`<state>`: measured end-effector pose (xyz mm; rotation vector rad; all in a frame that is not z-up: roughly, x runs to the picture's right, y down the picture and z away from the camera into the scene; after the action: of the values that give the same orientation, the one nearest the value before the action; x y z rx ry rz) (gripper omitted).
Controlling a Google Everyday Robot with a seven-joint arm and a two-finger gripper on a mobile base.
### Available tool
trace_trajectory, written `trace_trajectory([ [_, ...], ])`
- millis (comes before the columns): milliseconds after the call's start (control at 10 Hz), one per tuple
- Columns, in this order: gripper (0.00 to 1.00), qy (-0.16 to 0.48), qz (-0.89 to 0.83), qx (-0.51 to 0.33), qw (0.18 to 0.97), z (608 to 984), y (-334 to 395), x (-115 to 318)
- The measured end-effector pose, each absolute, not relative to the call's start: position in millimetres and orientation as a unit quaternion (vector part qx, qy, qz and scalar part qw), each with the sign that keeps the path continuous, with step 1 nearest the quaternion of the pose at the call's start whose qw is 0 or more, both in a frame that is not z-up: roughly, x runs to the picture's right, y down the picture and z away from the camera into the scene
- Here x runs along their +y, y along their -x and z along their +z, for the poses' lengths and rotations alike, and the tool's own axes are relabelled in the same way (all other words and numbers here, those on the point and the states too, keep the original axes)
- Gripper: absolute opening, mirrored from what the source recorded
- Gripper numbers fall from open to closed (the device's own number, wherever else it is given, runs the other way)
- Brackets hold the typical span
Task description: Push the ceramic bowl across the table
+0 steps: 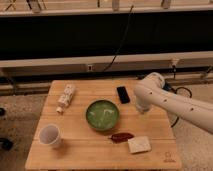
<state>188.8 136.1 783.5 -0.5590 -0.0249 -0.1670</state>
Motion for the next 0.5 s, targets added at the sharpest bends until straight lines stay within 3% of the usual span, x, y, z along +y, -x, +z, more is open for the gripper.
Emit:
trace_trajectory([
  [100, 0.67, 0.275, -0.083, -0.013, 0.958, 786, -188, 136],
  [300, 0.64, 0.274, -0.086, -0.015, 0.958, 790, -185, 136],
  [500, 0.45, 0.275, -0.087, -0.017, 0.957, 796, -181, 136],
])
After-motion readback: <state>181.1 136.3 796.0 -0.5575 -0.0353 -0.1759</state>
